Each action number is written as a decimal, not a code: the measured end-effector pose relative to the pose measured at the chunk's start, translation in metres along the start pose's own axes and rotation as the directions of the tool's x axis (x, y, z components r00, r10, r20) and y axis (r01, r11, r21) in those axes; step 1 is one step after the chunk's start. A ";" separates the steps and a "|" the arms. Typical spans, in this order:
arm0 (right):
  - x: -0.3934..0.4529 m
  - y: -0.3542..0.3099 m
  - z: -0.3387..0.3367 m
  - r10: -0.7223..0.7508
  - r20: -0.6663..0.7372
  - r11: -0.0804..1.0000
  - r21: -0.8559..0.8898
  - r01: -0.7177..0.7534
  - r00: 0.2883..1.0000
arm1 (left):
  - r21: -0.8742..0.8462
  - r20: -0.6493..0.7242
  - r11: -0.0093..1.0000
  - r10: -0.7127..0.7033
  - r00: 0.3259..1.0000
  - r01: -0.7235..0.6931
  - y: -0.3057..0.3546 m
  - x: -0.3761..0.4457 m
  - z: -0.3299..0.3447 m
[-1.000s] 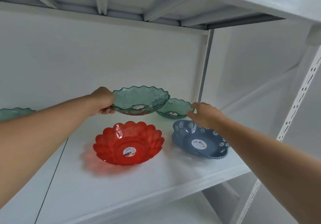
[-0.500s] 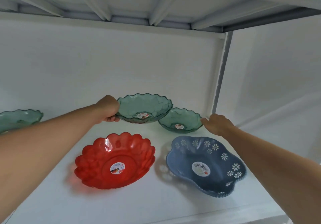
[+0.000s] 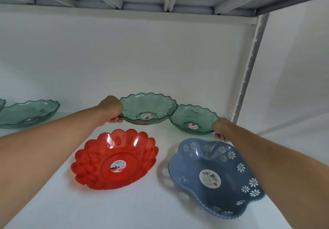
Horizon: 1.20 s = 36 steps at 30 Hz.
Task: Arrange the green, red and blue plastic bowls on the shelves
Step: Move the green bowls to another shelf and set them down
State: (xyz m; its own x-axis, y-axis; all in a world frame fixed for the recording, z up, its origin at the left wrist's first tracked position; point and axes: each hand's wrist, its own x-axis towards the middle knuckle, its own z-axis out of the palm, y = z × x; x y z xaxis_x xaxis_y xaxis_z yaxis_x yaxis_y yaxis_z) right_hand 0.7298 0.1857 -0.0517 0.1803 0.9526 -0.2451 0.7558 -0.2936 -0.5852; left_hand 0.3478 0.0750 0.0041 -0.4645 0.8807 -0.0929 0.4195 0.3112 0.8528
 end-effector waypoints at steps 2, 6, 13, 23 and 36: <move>0.002 0.000 0.000 0.006 0.030 0.994 0.110 -0.010 1.000 | -0.004 -0.005 1.000 -0.001 1.000 0.001 0.002 0.002 0.003; 0.003 -0.001 -0.005 -0.096 -0.022 0.982 0.159 0.098 0.995 | -0.008 -0.006 1.000 0.000 1.000 0.000 0.001 0.002 0.001; -0.014 -0.010 -0.013 -0.182 -0.041 0.926 0.330 0.186 0.982 | -0.067 -0.110 0.997 -0.049 0.993 0.042 -0.007 -0.010 -0.039; -0.091 -0.084 0.030 -0.242 -0.039 0.892 0.384 0.238 0.970 | -0.119 -0.263 0.986 -0.145 0.954 0.117 -0.053 -0.011 -0.138; -0.204 -0.219 0.160 -0.184 -0.073 0.895 0.400 0.198 0.980 | -0.040 -0.250 0.994 -0.104 0.963 0.097 -0.152 0.018 -0.314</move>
State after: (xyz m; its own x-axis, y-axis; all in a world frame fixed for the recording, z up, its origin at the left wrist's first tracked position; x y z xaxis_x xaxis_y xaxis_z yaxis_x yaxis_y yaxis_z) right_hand 0.4268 0.0423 0.0023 0.0836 0.9936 -0.0757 0.4603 -0.1059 -0.8814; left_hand 0.0312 -0.0688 0.0339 -0.6860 0.7259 -0.0497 0.3409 0.3810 0.8594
